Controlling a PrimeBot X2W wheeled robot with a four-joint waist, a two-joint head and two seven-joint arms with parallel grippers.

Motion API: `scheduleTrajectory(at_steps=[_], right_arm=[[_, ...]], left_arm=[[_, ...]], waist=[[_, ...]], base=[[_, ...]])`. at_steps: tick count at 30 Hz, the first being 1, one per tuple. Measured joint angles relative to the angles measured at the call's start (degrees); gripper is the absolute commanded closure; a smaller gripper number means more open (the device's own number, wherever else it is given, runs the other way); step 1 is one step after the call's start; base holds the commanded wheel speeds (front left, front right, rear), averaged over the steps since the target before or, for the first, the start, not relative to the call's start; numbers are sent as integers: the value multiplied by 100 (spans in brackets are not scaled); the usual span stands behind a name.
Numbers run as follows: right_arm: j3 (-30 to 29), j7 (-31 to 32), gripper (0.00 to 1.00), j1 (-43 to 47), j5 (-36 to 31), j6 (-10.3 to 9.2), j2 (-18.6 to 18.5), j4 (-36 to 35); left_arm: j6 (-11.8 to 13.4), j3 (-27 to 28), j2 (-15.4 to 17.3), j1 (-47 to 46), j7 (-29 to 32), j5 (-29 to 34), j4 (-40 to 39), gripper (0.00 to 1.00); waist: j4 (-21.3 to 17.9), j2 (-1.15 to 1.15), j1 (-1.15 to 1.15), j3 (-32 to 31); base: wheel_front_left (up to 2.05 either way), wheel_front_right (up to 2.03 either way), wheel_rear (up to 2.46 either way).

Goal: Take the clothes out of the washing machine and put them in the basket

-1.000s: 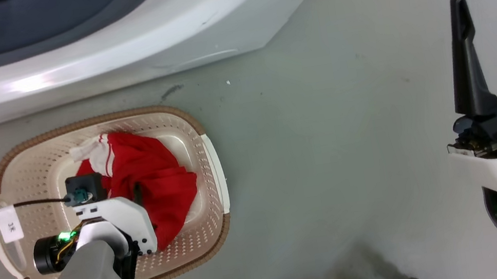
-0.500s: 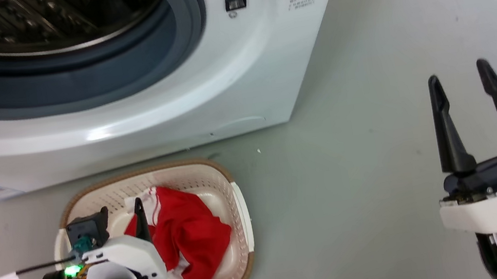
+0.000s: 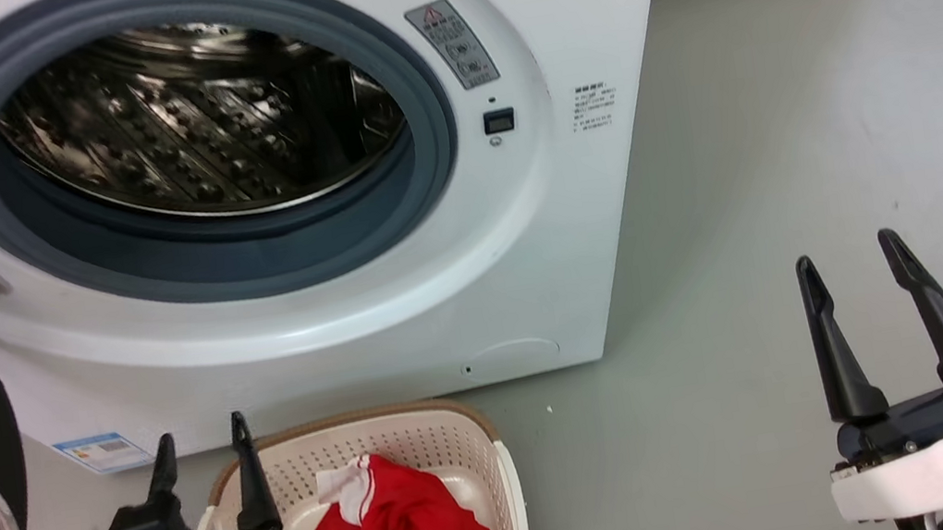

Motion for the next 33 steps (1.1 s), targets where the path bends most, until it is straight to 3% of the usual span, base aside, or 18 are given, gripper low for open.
scheduleTrajectory(at_steps=[11, 33], right_arm=[[-55, 0, 0, 365, -3, 0, -1, 80], [-87, 0, 0, 439, 64, -1, -1, 179]], left_arm=[[-137, 325, -283, 745, 0, 709, -1328, 0], [-172, 341, -343, 965, 0, 892, -1628, 0]], waist=[[164, 0, 0, -636], [227, 0, 1, -885]], base=[[0, 0, 0], [0, 0, 0]])
